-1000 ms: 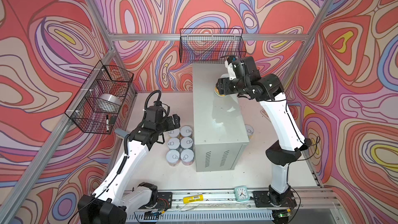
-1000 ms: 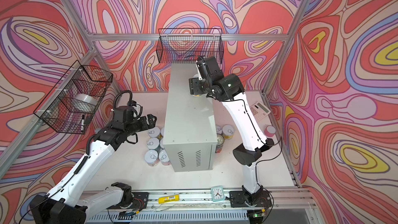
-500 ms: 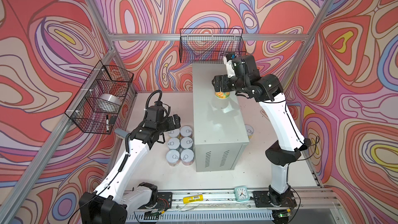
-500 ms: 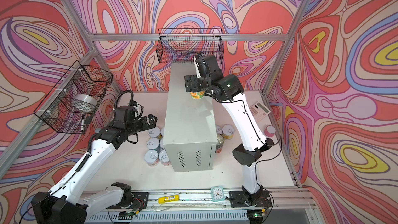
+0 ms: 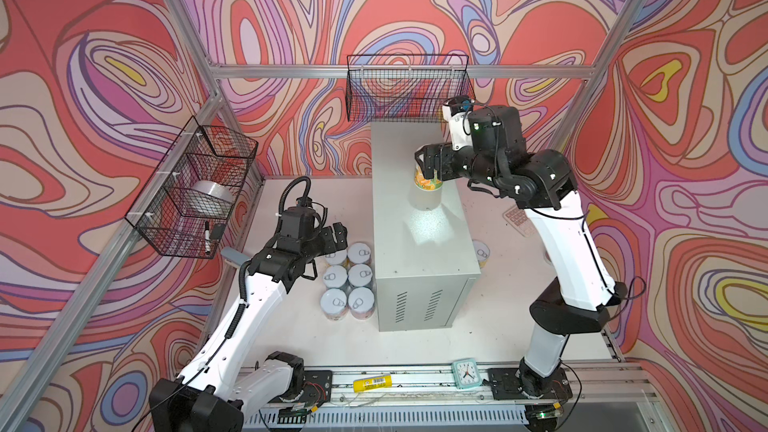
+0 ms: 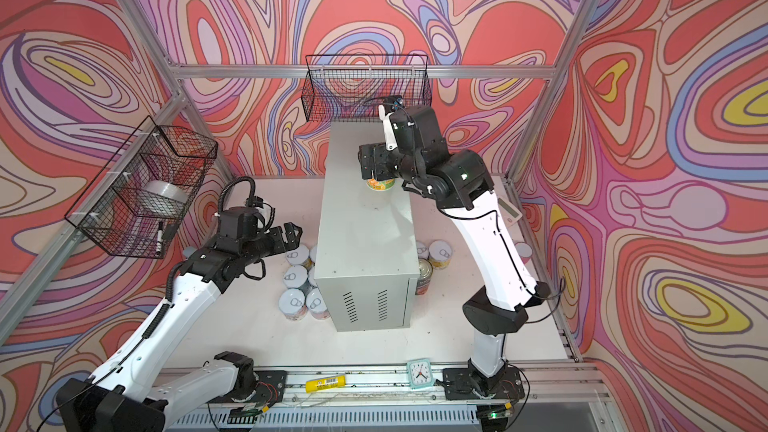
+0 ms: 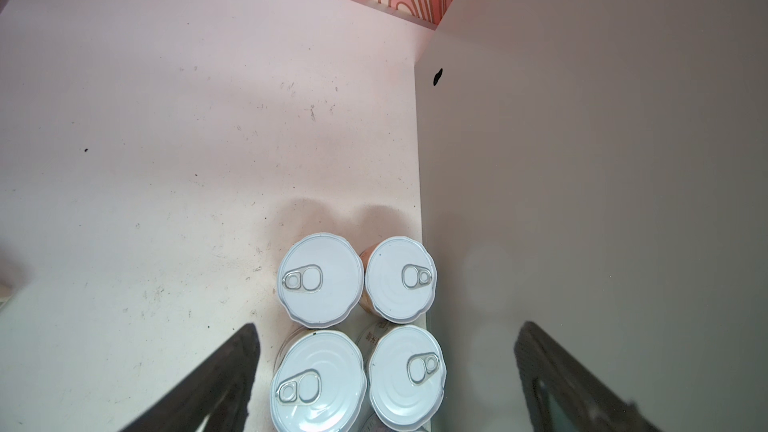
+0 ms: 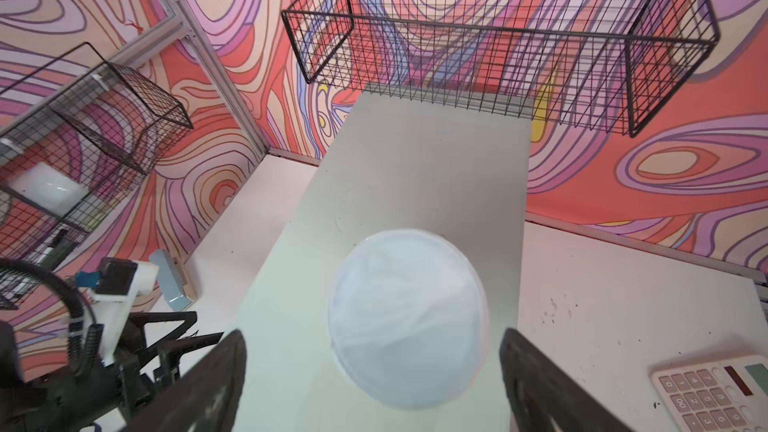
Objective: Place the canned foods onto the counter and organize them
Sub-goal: 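Move the can toward the far end of the cabinet top and lower it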
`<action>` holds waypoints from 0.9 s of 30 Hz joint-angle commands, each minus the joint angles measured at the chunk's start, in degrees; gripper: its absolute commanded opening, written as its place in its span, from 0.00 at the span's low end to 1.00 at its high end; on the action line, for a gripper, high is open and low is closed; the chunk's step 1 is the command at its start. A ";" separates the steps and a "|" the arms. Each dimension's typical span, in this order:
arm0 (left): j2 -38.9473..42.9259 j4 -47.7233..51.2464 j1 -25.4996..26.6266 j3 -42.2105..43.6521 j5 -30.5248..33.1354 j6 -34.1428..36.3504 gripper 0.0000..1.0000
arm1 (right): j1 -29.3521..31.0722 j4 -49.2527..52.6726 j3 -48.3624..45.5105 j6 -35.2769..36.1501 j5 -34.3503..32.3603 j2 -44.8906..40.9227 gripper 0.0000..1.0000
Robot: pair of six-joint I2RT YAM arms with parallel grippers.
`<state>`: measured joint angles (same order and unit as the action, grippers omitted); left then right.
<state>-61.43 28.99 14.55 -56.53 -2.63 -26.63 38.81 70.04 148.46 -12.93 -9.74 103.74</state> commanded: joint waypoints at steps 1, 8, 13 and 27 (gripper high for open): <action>2.32 2.30 -0.06 0.81 -0.33 0.04 0.95 | 1.77 0.98 -2.72 -0.19 -1.48 -4.21 0.98; 4.04 3.76 -0.04 1.29 -0.16 0.77 0.91 | 3.56 0.23 -15.18 -2.12 -1.33 -12.26 0.75; 3.01 2.18 -0.08 1.60 -2.42 0.77 0.88 | 3.55 -3.49 -22.98 -2.73 -1.89 -14.20 0.71; 1.38 -1.10 -0.08 1.78 -2.43 -0.51 0.86 | 0.56 -8.01 -22.60 -0.97 -5.03 -7.13 0.67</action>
<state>-60.01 29.36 14.55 -55.24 -4.75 -26.63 40.58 63.37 124.66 -14.26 -13.69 95.33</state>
